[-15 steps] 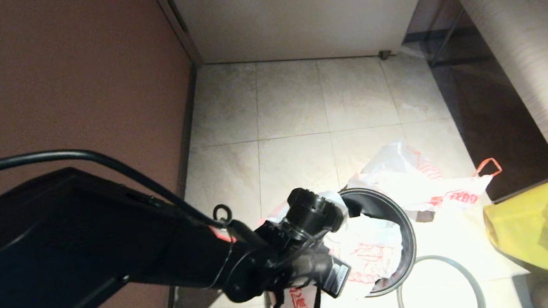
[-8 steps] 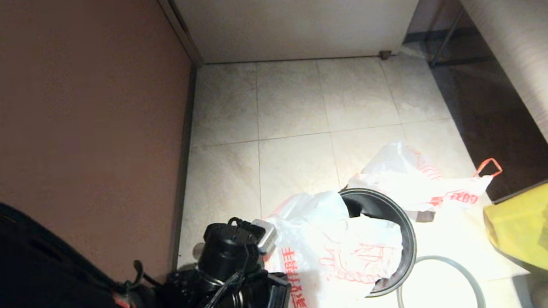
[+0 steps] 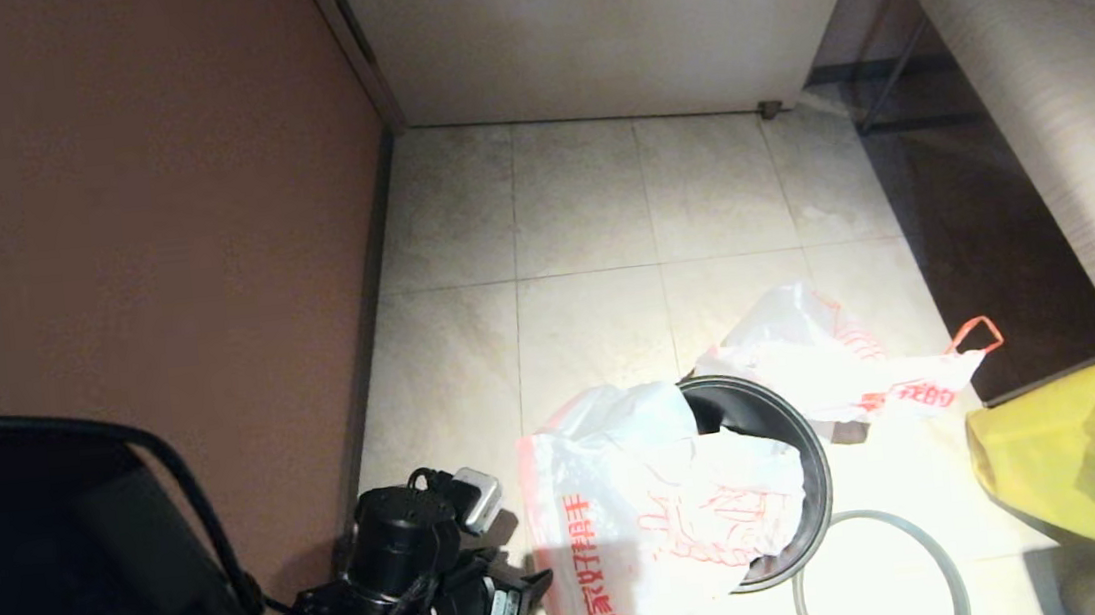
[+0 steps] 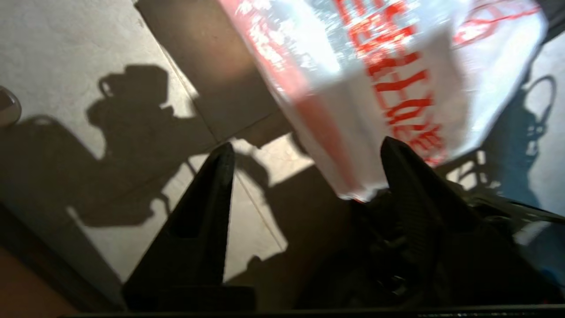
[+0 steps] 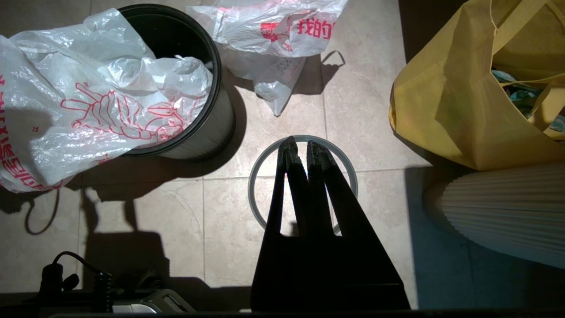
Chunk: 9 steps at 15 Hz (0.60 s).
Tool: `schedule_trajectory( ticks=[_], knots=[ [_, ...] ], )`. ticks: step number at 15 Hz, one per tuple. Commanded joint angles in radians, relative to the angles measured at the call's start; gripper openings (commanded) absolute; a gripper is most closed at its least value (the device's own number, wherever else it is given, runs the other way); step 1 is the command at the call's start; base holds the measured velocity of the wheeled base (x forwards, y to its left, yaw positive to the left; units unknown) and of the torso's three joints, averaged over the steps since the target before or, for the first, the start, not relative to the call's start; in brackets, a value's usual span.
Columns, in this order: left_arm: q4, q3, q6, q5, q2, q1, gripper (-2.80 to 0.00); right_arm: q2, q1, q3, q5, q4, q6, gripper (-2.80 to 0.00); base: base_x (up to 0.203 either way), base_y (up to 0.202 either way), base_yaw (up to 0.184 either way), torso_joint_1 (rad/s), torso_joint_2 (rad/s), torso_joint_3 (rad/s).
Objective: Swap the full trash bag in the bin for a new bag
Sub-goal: Put the new garbage bag on the trash can
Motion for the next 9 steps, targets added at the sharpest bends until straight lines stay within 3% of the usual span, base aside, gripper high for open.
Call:
schedule_trajectory(
  ticks=[1, 3, 4, 6, 7, 9],
  knots=[
    [-0.245, 0.04, 0.039, -0.019, 0.211, 0.042, 0.0, 0.001, 0.0, 0.0, 0.0, 0.001, 0.0, -2.8, 0.0, 0.0, 0.0, 0.0, 0.0, 0.0],
    [-0.464, 0.064, 0.075, -0.058, 0.365, 0.063, 0.0, 0.001, 0.0, 0.0, 0.0, 0.001, 0.0, -2.8, 0.0, 0.0, 0.0, 0.0, 0.0, 0.0],
    [-0.513, 0.07, 0.085, -0.082, 0.414, 0.064, 0.0, 0.001, 0.0, 0.0, 0.0, 0.001, 0.0, -2.8, 0.0, 0.0, 0.0, 0.0, 0.0, 0.0],
    [-0.554, 0.078, 0.074, -0.143, 0.415, 0.049, 0.0, 0.001, 0.0, 0.0, 0.0, 0.001, 0.0, -2.8, 0.0, 0.0, 0.0, 0.0, 0.0, 0.0],
    [-0.561, 0.073, 0.038, -0.168, 0.383, 0.035, 0.0, 0.001, 0.0, 0.0, 0.0, 0.001, 0.0, -2.8, 0.0, 0.0, 0.0, 0.0, 0.0, 0.0],
    [-0.565, 0.038, -0.002, -0.182, 0.373, 0.014, 0.0, 0.001, 0.0, 0.0, 0.0, 0.001, 0.0, -2.8, 0.0, 0.0, 0.0, 0.0, 0.0, 0.0]
  ],
)
